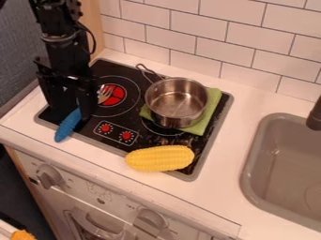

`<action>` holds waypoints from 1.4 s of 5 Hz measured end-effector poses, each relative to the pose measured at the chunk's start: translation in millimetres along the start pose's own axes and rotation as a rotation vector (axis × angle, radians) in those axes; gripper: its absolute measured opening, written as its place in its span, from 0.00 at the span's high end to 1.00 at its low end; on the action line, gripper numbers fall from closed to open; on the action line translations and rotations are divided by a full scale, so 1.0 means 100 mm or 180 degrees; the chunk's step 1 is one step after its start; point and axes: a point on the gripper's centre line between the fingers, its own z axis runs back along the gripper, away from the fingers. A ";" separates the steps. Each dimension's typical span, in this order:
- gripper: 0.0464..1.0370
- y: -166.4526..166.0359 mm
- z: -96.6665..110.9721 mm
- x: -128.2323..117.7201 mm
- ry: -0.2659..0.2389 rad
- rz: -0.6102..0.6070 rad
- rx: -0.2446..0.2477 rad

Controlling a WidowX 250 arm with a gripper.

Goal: Move the pan to the top side of the fork

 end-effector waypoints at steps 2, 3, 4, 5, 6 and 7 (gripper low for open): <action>0.04 -0.39 -0.03 0.15 0.0039 -0.0294 -0.0101; 0.04 -0.77 0.09 0.37 -0.0081 -0.0660 -0.0059; 0.04 -1.26 0.16 0.65 -0.0204 -0.1141 -0.0024; 0.04 -1.57 0.25 0.89 -0.0380 -0.1376 0.0042; 0.04 -1.64 0.19 0.98 -0.0445 -0.1330 0.0028; 0.04 -1.62 0.07 0.97 -0.0429 -0.1211 0.0047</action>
